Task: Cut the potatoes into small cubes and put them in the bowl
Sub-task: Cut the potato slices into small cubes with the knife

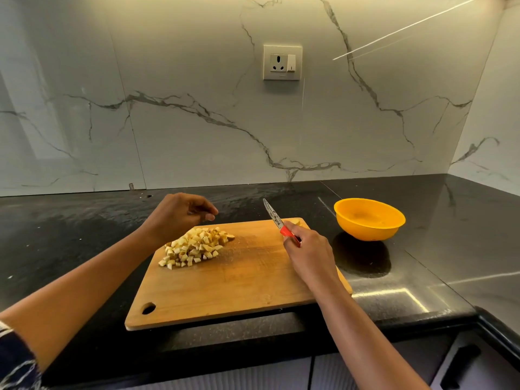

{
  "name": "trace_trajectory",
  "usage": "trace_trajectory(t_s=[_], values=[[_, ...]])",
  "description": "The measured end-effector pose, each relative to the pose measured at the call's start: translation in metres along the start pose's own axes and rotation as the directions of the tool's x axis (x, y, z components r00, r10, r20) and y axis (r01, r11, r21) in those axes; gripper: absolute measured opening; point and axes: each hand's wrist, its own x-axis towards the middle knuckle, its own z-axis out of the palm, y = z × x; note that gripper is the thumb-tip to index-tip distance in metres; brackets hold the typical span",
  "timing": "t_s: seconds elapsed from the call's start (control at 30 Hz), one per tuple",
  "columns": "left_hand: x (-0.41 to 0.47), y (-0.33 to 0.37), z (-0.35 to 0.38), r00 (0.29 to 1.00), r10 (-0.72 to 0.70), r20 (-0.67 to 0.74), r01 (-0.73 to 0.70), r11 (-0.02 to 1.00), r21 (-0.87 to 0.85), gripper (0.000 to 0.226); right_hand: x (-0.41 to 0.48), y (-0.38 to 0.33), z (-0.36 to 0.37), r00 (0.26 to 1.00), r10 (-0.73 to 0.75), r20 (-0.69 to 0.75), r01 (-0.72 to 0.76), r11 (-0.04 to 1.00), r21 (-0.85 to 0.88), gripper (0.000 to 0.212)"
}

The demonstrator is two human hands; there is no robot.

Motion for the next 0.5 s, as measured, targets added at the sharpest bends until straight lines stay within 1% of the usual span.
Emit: trace_trajectory(t_s=[0.03, 0.1, 0.2, 0.27, 0.33, 0.43, 0.5], values=[[-0.001, 0.000, -0.002, 0.999, -0.032, -0.003, 0.032, 0.999, -0.041, 0.015, 0.000, 0.000, -0.001, 1.000, -0.001, -0.004, 0.001, 1.000, 0.002, 0.041], [-0.002, 0.000, -0.006, 0.999, -0.046, -0.003, 0.046, 0.998, -0.047, 0.012, 0.000, 0.001, -0.001, 1.000, -0.004, -0.006, 0.004, 1.000, 0.007, 0.041], [-0.006, 0.001, -0.009, 0.999, 0.014, 0.040, -0.018, 0.995, 0.096, 0.005, 0.000, 0.001, -0.002, 1.000, -0.009, -0.010, 0.009, 1.000, 0.021, 0.041], [-0.008, -0.001, -0.008, 0.995, 0.065, 0.078, -0.077, 0.984, 0.161, 0.010, -0.001, 0.000, -0.003, 1.000, -0.011, -0.014, 0.011, 1.000, 0.020, 0.041], [-0.009, 0.000, -0.005, 0.994, 0.064, 0.083, -0.075, 0.988, 0.135, 0.013, -0.001, 0.002, -0.004, 1.000, -0.009, -0.023, 0.010, 1.000, 0.028, 0.040], [-0.010, 0.008, 0.000, 0.999, 0.027, 0.040, -0.029, 0.997, 0.067, 0.013, 0.006, 0.007, -0.007, 0.998, -0.007, -0.067, 0.011, 0.999, 0.053, 0.040], [-0.006, 0.012, 0.005, 0.999, -0.007, 0.035, 0.006, 1.000, 0.025, 0.022, 0.013, 0.013, -0.012, 0.992, -0.017, -0.122, 0.024, 0.998, 0.053, 0.040]])
